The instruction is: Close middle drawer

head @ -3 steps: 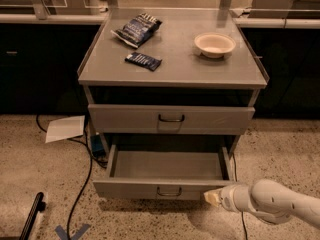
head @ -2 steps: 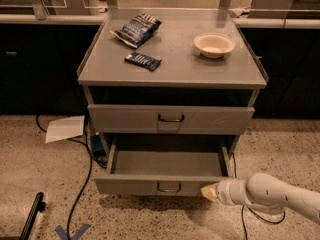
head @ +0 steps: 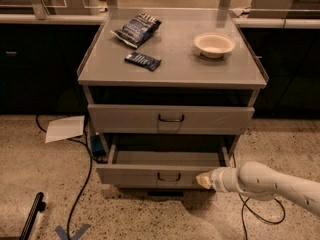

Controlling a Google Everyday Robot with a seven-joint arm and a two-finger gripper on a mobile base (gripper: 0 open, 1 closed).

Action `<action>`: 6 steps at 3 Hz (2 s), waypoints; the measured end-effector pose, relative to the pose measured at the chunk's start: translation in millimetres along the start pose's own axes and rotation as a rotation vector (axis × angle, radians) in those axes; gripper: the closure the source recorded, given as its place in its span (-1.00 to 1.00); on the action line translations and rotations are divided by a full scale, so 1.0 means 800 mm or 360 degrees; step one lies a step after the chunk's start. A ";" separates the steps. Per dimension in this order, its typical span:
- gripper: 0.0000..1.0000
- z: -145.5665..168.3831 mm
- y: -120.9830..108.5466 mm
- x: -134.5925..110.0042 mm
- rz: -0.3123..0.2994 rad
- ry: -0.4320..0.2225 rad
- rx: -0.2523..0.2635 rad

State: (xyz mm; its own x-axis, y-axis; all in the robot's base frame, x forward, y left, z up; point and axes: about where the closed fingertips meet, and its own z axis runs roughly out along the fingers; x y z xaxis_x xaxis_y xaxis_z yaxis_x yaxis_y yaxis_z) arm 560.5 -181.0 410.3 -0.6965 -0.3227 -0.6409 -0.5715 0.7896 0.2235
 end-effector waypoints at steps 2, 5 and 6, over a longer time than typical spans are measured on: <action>1.00 0.034 -0.024 -0.012 0.0093 -0.0006 0.0051; 1.00 0.061 -0.064 -0.061 0.0050 -0.0233 0.0109; 1.00 0.069 -0.084 -0.082 0.0043 -0.0328 0.0151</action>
Offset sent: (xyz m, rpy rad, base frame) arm 0.0470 -0.0017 -0.0332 0.0219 0.0391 -0.1434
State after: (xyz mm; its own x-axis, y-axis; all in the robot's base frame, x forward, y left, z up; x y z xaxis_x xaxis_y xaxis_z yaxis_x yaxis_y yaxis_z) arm 668.5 -183.6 396.5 -0.6018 -0.1951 -0.7745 -0.5037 0.8453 0.1784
